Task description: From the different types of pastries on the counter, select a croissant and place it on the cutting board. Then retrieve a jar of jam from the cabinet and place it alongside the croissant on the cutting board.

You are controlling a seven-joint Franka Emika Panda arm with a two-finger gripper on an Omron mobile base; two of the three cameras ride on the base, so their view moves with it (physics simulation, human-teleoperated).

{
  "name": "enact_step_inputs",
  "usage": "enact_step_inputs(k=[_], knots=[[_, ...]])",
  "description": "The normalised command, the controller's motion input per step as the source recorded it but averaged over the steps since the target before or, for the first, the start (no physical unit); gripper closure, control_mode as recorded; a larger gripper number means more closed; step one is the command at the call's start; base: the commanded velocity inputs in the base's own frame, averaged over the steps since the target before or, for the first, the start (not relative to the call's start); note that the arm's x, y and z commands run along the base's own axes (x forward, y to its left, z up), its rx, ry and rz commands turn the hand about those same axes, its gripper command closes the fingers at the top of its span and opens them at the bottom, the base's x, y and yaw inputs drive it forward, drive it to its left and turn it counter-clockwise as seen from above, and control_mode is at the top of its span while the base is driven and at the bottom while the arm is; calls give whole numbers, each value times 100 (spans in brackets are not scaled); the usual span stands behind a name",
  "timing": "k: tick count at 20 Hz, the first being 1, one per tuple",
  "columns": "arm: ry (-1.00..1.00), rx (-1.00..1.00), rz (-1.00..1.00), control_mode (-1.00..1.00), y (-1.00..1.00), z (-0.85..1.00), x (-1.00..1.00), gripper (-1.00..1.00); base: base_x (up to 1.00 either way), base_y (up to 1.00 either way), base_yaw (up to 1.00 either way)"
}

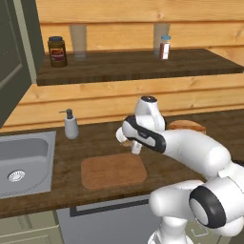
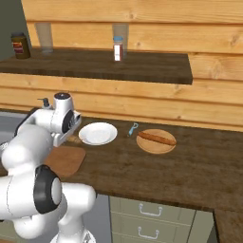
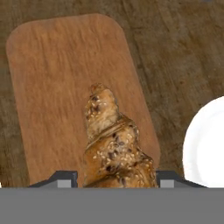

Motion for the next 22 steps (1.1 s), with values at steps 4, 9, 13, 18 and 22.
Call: enact_step_inputs(k=[4,9,13,18,22], knots=[[0,0,0,-100,2,-18,-1,100,0,0,0],[0,0,0,-100,27,-15,-1,100,0,0,0],[0,-1,0,-100,24,-15,-5,100,0,0,0],[0,-6,0,-100,4,-36,0,100,0,0,0],[0,-1,0,-100,0,-15,-10,100,0,0,0]])
